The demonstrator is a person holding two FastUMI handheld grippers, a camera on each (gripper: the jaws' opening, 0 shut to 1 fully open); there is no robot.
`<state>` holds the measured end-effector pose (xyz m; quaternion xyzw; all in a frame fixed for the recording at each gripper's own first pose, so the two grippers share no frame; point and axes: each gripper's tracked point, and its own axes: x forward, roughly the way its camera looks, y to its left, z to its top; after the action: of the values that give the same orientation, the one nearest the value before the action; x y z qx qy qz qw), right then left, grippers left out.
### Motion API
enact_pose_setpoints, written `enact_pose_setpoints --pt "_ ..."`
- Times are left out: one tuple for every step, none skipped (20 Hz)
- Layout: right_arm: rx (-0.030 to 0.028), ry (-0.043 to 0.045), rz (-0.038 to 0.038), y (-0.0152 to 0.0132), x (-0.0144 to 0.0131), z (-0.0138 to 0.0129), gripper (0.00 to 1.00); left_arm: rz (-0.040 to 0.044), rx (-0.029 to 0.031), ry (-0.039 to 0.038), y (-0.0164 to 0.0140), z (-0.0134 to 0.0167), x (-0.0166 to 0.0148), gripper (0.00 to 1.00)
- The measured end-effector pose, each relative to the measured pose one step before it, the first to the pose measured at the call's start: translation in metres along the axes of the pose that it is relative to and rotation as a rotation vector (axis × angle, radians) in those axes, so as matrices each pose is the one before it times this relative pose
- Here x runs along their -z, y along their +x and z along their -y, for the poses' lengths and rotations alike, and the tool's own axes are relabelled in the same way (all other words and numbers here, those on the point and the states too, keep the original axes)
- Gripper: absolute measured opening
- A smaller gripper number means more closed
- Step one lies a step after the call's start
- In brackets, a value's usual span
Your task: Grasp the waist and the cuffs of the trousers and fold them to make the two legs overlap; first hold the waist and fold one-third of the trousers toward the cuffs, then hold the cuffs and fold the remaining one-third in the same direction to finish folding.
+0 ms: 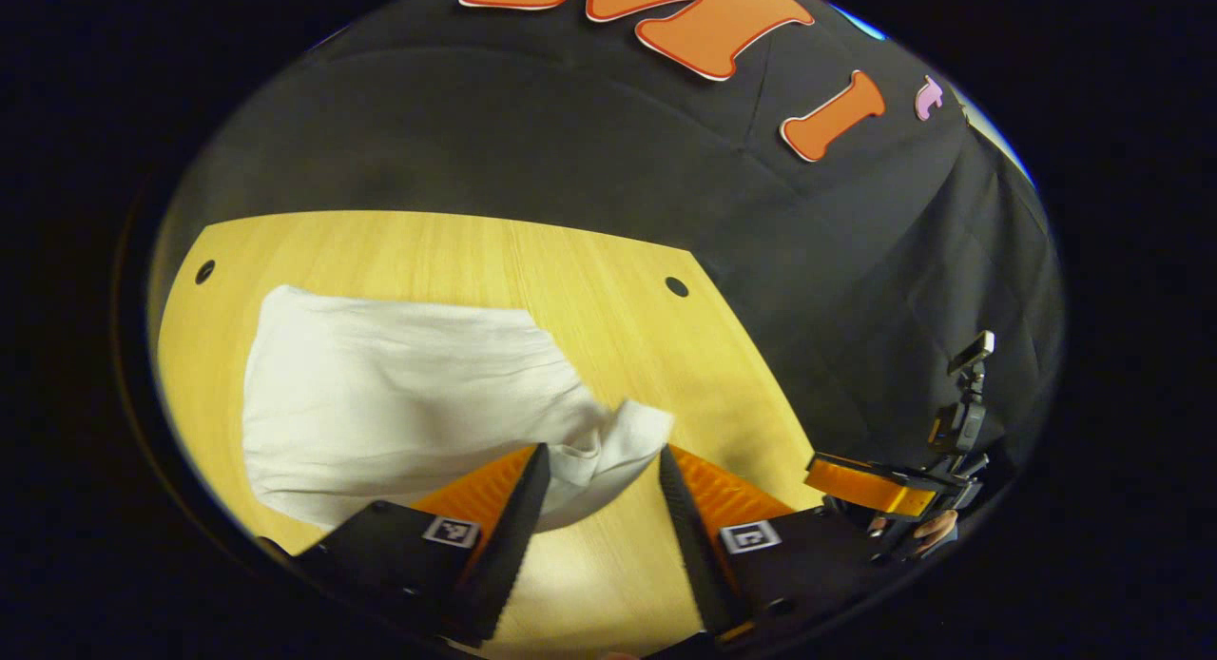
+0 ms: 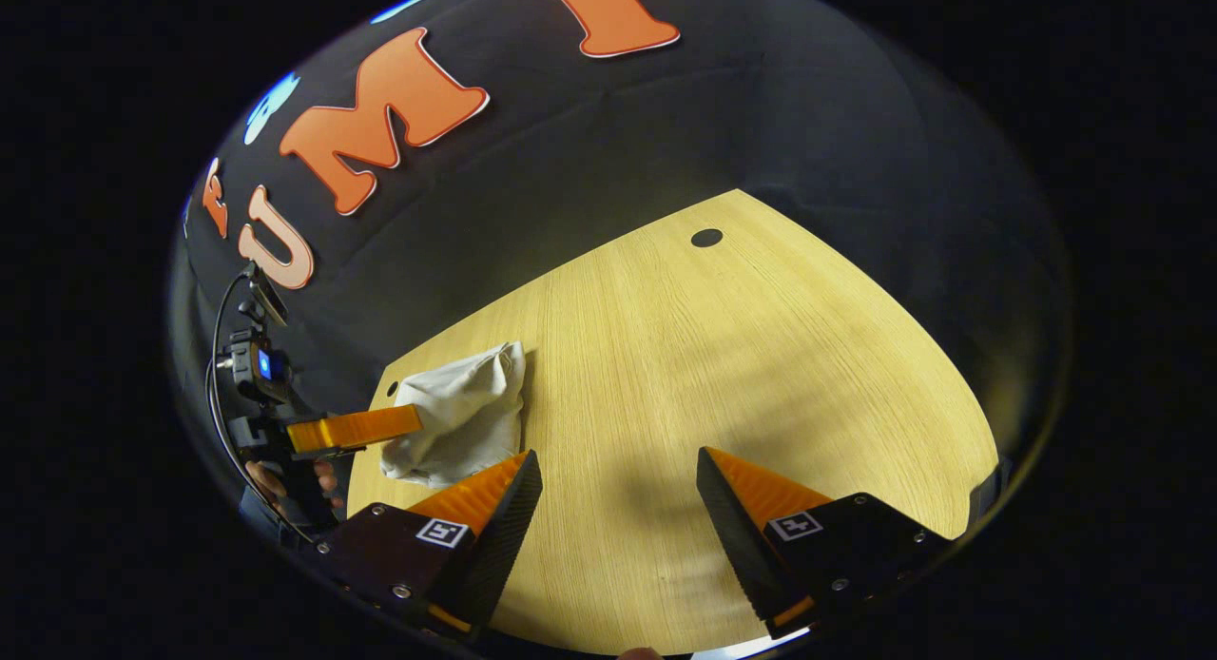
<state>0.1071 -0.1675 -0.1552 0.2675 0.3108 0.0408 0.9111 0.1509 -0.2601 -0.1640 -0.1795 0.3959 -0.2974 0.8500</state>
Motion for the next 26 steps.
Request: enact_pose_setpoints --pt "-0.00018 -0.01547 0.00369 0.00115 -0.00138 -0.00483 0.99 0.00123 0.00644 0.01316 -0.00497 0.00282 0.00563 0.84" --pt "-0.00128 -0.01926 0.00552 0.00260 -0.00452 -0.00646 0.99 0.00716 -0.00631 0.02209 -0.00361 -0.00026 0.00177 1.00" --pt "-0.00051 -0.02064 0.01173 0.00116 -0.00333 -0.00645 0.99 0.00793 -0.00857 0.01867 -0.00603 -0.00189 -0.00157 0.95" --pt "-0.00052 -0.01937 0.01465 0.00060 -0.00564 -0.00714 0.99 0.01175 -0.01001 0.01859 -0.00447 -0.00055 -0.00284 1.00" --pt "-0.00373 -0.01875 0.01956 -0.00080 -0.00638 -0.00823 0.99 0.02084 -0.01278 0.02246 -0.00807 -0.00229 -0.00577 1.00" --pt "-0.00222 -0.02231 0.02222 -0.00060 -0.00728 -0.00804 0.99 0.02026 -0.01739 0.02271 -0.00688 -0.00485 -0.00512 1.00" --pt "0.00019 -0.02420 0.02387 -0.00096 -0.00650 -0.00738 0.98 0.02775 -0.02391 0.02775 -0.00946 -0.00678 -0.00695 1.00" --pt "0.00468 -0.02493 0.02330 -0.00081 -0.00759 -0.00768 0.98 0.02631 -0.02482 0.02990 -0.01145 -0.00836 -0.00581 0.99" --pt "0.00192 -0.02259 0.02984 -0.00141 -0.00713 -0.00834 0.99 0.02797 -0.02648 0.02805 -0.00918 -0.00846 -0.00610 0.99" --pt "0.00051 -0.01971 0.03141 -0.00105 -0.00930 -0.00967 0.98 0.02755 -0.02678 0.02145 -0.01129 -0.01039 -0.00772 0.99" --pt "-0.00320 -0.01901 0.03039 -0.00202 -0.00926 -0.01230 0.98 0.03414 -0.02578 0.01650 -0.01155 -0.01064 -0.00831 0.99" --pt "0.00602 -0.02724 0.02668 -0.00017 -0.00852 -0.01059 0.98 0.04015 -0.03136 0.01678 -0.01271 -0.01244 -0.01107 0.99" --pt "0.00621 -0.03431 0.02901 -0.00073 -0.00823 -0.00825 0.98 0.04028 -0.03106 0.01641 -0.01360 -0.01056 -0.00700 0.99" --pt "0.00621 -0.03696 0.03255 -0.00105 -0.00997 -0.00943 0.99 0.04378 -0.03605 0.01586 -0.01340 -0.01177 -0.00878 0.99" --pt "0.00336 -0.03098 0.03322 -0.00236 -0.01080 -0.00947 0.99 0.03701 -0.03069 0.01577 -0.01520 -0.01319 -0.00904 0.99" --pt "-0.00139 -0.02113 0.02961 -0.00146 -0.01016 -0.01047 0.98 0.03186 -0.03466 0.01694 -0.01205 -0.01374 -0.00548 0.99" --pt "-0.00678 -0.01179 0.02565 -0.00173 -0.01005 -0.01309 0.98 0.03142 -0.02982 0.01017 -0.01091 -0.01280 -0.00663 0.99" --pt "-0.01662 -0.00789 0.02470 -0.00187 -0.00988 -0.01312 0.98 0.02763 -0.02637 0.00349 -0.01037 -0.01385 -0.00646 0.99" --pt "-0.02565 -0.01280 0.03613 -0.00135 -0.01016 -0.01181 0.98 0.03387 -0.02061 -0.00712 -0.01325 -0.00975 -0.00882 0.99" --pt "-0.02618 -0.02106 0.05201 -0.00302 -0.01270 -0.01199 0.98 0.03748 -0.01618 -0.00880 -0.00773 -0.00724 -0.00815 0.99" --pt "-0.01881 -0.02592 0.05270 -0.00032 -0.01287 -0.01059 0.98 0.04092 -0.02124 -0.00544 -0.00766 -0.00881 -0.01018 0.99" --pt "-0.00853 -0.02408 0.03620 0.00016 -0.01130 -0.00970 0.98 0.03617 -0.01469 -0.00454 -0.00835 -0.00377 -0.00635 0.99" --pt "-0.00803 -0.01525 0.01855 -0.00063 -0.00646 -0.00737 0.98 0.02938 -0.00227 -0.01201 -0.00780 -0.00033 -0.00767 0.99" --pt "-0.00956 -0.00987 0.00966 -0.00096 -0.00470 -0.00727 0.98 0.02605 0.00180 -0.01404 -0.00914 -0.00440 -0.00581 0.98" --pt "-0.00722 -0.00464 0.00888 -0.00224 -0.00555 -0.00777 0.98 0.02628 -0.00182 -0.00982 -0.00778 -0.00338 -0.00741 0.99" --pt "-0.00472 -0.00162 0.01365 -0.00152 -0.00622 -0.00583 0.98 0.02701 -0.00608 -0.00641 -0.00655 0.00012 -0.00731 0.98"
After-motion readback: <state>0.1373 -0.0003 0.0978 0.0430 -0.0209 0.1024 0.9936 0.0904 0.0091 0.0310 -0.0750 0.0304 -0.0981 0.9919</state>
